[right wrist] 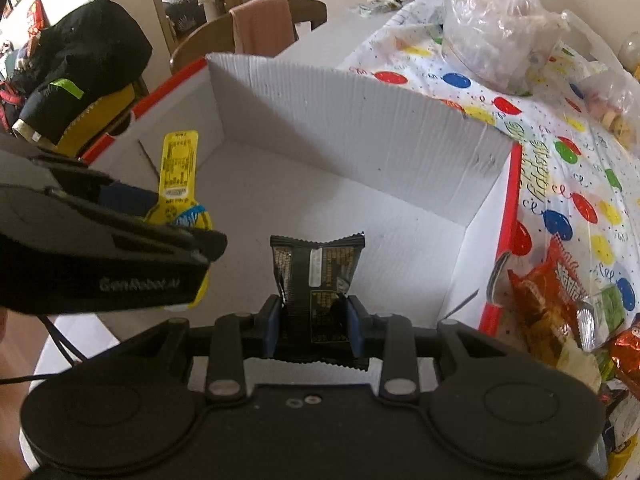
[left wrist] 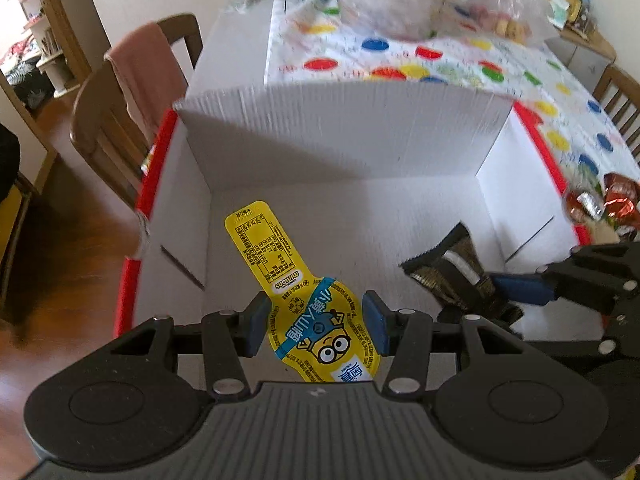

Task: Organize snacks
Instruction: 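Carry the yellow stick and dark bar over the open box with both tools, then open both tools to drop the stick and bar into the box, then grasp the cream bag with the left tool while the right tool grasps the yellow packet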

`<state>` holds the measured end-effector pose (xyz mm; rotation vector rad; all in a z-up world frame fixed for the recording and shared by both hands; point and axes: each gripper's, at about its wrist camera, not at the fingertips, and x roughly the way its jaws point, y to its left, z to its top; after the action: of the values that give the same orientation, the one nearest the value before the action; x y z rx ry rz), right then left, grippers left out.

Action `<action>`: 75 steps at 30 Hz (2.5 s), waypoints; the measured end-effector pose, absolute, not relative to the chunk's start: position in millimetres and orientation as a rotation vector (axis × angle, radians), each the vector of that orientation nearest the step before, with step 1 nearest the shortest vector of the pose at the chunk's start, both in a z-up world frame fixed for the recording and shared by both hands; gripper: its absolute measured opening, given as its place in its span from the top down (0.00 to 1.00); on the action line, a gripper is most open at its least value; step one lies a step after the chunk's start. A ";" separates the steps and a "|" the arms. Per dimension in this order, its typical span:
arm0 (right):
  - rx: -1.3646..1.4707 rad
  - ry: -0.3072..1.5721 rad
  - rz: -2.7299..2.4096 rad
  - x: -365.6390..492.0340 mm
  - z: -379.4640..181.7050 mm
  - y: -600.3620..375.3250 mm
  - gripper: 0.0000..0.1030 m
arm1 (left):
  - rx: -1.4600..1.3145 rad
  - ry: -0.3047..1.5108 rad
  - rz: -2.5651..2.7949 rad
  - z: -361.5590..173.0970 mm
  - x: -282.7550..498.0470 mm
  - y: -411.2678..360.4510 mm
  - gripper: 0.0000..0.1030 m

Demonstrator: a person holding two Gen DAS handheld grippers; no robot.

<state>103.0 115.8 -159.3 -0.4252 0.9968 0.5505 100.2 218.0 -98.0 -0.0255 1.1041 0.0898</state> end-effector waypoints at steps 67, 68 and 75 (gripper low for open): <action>-0.104 0.749 0.353 48.5 -44.1 -172.7 0.00 | -0.136 0.893 -0.149 -31.4 59.6 13.2 0.19; -0.116 0.757 0.351 51.0 -46.9 -179.5 0.00 | -0.139 0.903 -0.150 -35.0 62.4 8.1 0.19; -0.175 0.826 0.360 73.0 -74.1 -217.5 0.00 | -0.195 1.004 -0.106 -64.7 93.3 -14.5 0.19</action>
<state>73.0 -217.5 -74.1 -0.1745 0.8265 0.3603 93.3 -14.5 -64.7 -0.1948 1.0042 -0.1065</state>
